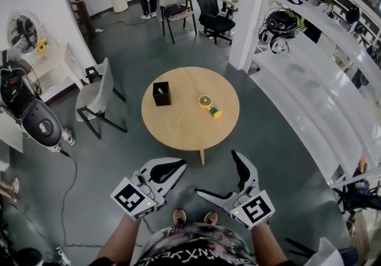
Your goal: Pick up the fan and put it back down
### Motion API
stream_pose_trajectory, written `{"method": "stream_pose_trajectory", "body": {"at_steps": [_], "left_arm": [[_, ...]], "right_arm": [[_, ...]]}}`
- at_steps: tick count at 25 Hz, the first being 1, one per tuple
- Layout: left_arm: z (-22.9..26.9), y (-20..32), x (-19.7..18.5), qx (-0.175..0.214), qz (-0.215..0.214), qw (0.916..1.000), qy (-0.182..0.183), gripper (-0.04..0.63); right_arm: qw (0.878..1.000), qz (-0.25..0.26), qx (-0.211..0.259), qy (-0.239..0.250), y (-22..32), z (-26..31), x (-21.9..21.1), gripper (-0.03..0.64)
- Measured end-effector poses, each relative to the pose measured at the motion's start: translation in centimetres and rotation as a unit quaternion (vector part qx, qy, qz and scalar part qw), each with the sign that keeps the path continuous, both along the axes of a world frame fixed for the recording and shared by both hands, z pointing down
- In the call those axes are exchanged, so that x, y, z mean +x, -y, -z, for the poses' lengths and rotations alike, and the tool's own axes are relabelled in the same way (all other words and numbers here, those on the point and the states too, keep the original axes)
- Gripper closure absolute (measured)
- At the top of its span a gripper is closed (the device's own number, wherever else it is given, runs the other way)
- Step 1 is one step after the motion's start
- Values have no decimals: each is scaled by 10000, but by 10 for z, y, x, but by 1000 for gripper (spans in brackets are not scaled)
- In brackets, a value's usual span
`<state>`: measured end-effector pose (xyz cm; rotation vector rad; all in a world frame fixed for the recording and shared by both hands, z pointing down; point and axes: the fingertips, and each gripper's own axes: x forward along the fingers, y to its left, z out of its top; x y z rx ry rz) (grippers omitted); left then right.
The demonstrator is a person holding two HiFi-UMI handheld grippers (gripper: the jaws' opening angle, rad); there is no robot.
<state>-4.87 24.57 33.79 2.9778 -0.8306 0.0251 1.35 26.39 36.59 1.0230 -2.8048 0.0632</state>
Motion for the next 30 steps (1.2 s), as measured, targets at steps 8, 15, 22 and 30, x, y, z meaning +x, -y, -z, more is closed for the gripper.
{"method": "stream_pose_trajectory", "body": {"at_steps": [8,15,22,30], "left_arm": [[0,1,4,5,2,10000,10,577],[2,-2,11,29,-6,10000,11,577],[5,-11,23,66,27,10000,57,577],[5,-31,49,107,145,9998,109,577]], "right_arm": [[9996,-58,212,175,6,7,4,31],[9999,-35,98,137,1,5,9,31],[9999,37,85,105,-8,7,22,31],[9996,158,160,144,-24,9,46,31]]}}
